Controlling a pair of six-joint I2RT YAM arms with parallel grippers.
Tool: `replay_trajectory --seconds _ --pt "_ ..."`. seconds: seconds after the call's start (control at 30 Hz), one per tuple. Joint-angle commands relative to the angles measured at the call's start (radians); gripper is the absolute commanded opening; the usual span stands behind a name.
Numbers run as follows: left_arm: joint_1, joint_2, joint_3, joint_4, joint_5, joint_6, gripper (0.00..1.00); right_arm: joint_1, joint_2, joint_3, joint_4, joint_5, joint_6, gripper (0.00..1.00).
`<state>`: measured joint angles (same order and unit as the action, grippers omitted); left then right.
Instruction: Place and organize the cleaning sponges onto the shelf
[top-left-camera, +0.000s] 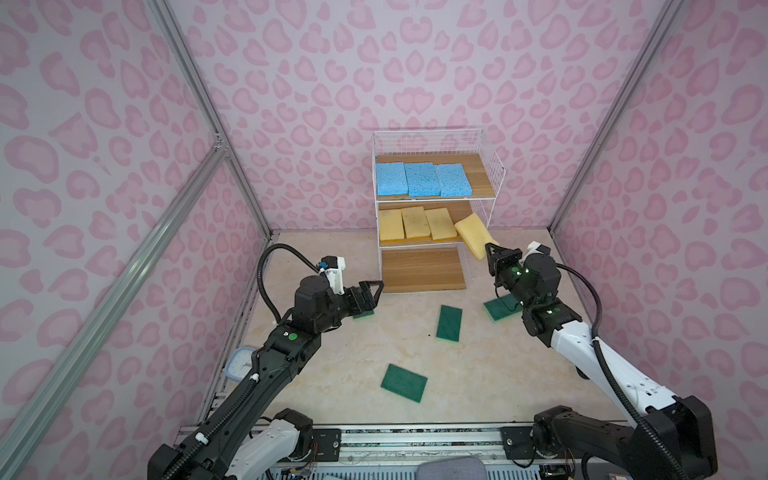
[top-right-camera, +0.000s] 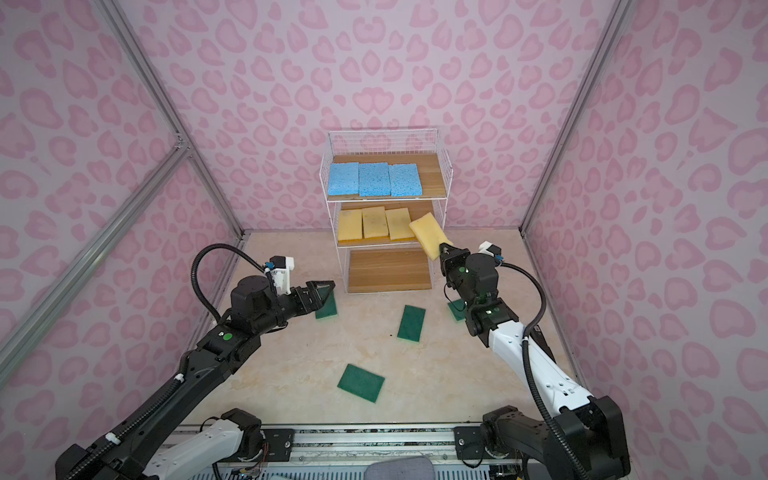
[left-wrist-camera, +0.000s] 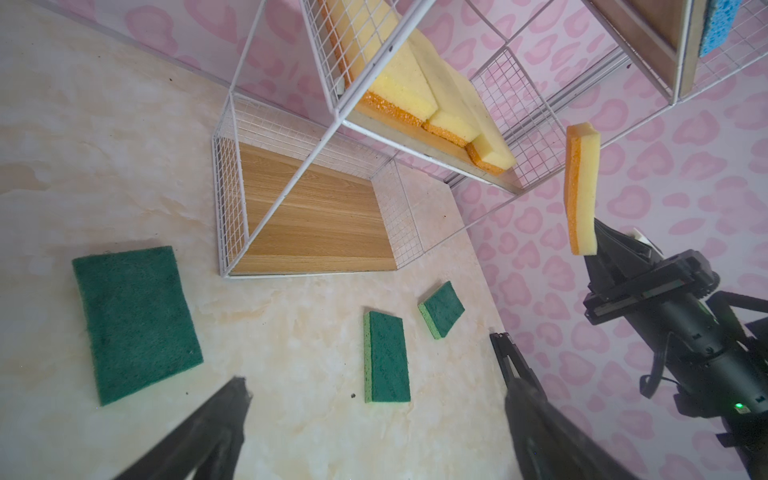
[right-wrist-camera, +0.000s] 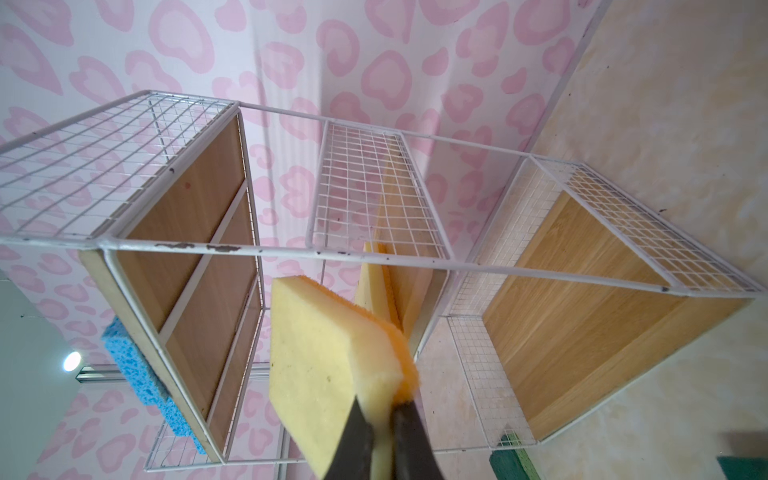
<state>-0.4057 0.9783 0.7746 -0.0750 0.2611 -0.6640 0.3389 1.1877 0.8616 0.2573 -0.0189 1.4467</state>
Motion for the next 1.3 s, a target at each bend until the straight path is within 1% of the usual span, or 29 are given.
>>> replay_trajectory --seconds 0.0,0.17,0.27,0.4,0.5,0.63,0.8,1.03,1.13,1.27 --pt "-0.004 -0.015 -0.008 0.0 -0.025 0.015 0.97 0.046 0.009 0.012 -0.038 0.172 0.053 0.1" --pt "-0.013 -0.039 -0.009 -0.025 -0.036 0.027 0.97 0.142 0.032 0.064 -0.094 0.358 0.087 0.08" --pt "-0.015 -0.057 -0.015 -0.037 -0.038 0.029 0.97 0.213 0.067 0.138 -0.155 0.482 0.06 0.08" --pt "-0.021 -0.09 -0.026 -0.052 -0.036 0.029 0.97 0.306 0.123 0.244 -0.266 0.661 0.038 0.01" --pt "-0.025 -0.116 -0.034 -0.064 -0.033 0.03 0.97 0.35 0.167 0.294 -0.326 0.773 0.057 0.0" --pt "-0.028 -0.138 -0.04 -0.08 -0.03 0.038 0.97 0.386 0.216 0.325 -0.367 0.867 0.088 0.0" --pt "-0.033 -0.157 -0.043 -0.096 -0.015 0.043 0.97 0.424 0.253 0.343 -0.38 0.978 0.093 0.0" --pt "-0.035 -0.179 -0.051 -0.113 -0.014 0.059 0.97 0.439 0.266 0.357 -0.372 1.03 0.072 0.0" --pt "-0.035 -0.181 -0.052 -0.114 -0.013 0.063 0.97 0.449 0.266 0.375 -0.379 1.073 0.039 0.0" --pt "-0.036 -0.184 -0.054 -0.111 -0.014 0.064 0.97 0.473 0.287 0.402 -0.353 1.154 -0.053 0.0"
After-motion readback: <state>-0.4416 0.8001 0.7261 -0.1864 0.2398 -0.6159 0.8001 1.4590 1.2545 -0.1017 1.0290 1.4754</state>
